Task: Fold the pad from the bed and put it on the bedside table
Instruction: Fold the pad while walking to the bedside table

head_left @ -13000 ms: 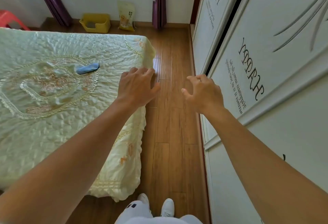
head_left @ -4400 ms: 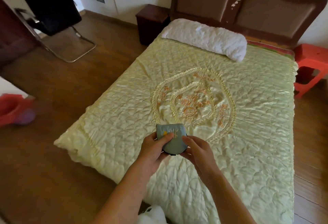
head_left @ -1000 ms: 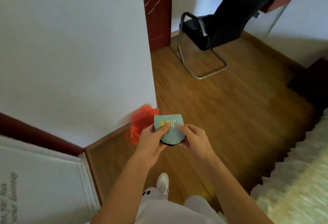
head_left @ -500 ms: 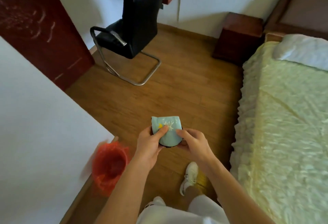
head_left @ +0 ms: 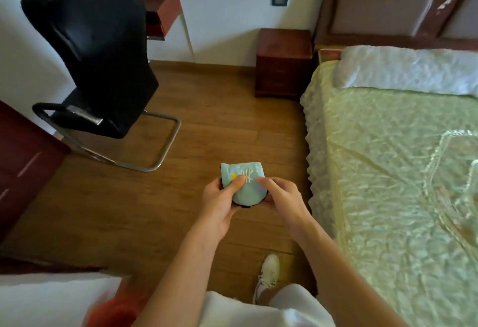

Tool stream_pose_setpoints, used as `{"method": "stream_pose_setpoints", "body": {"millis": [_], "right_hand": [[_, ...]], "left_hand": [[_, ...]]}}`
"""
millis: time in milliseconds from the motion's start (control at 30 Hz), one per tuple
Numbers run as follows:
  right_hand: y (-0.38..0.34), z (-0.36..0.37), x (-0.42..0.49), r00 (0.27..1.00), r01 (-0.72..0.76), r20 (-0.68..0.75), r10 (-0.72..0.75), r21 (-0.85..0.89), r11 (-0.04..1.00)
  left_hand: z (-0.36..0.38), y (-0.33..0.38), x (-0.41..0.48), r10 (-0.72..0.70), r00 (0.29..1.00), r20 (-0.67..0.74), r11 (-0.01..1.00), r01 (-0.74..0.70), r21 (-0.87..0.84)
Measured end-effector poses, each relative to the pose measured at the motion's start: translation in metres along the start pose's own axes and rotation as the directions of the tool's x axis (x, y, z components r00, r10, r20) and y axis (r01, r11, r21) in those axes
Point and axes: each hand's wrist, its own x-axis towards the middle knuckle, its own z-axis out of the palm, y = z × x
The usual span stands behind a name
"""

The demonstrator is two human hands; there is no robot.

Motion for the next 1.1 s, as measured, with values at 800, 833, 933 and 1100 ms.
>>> {"method": "stream_pose_setpoints", "body": {"millis": [800,833,933,1100], "right_hand": [[-0.145,-0.112,0.293,0.989,0.016,-0.146,0.005,0.139,0.99],[-0.158,-0.109,0.31,0.99,0.021,-0.144,-0.002,0.137,0.99],[-0.196,-0.1,0.363,0.99,0.045,-0.138,-0.029,0.117,0.992],[-0.243,-0.091,0.437,0.986,0.068,-0.157,-0.051,0.1,0.993]], "left_hand": [[0.199,0.144,0.276,-0.095,0.98,0.172,0.995,0.086,0.059],[0.203,0.157,0.293,-0.099,0.978,0.183,0.994,0.09,0.055],[0.213,0.199,0.342,-0.111,0.976,0.189,0.993,0.102,0.054],[0.234,0.252,0.411,-0.126,0.972,0.197,0.99,0.112,0.081]]}}
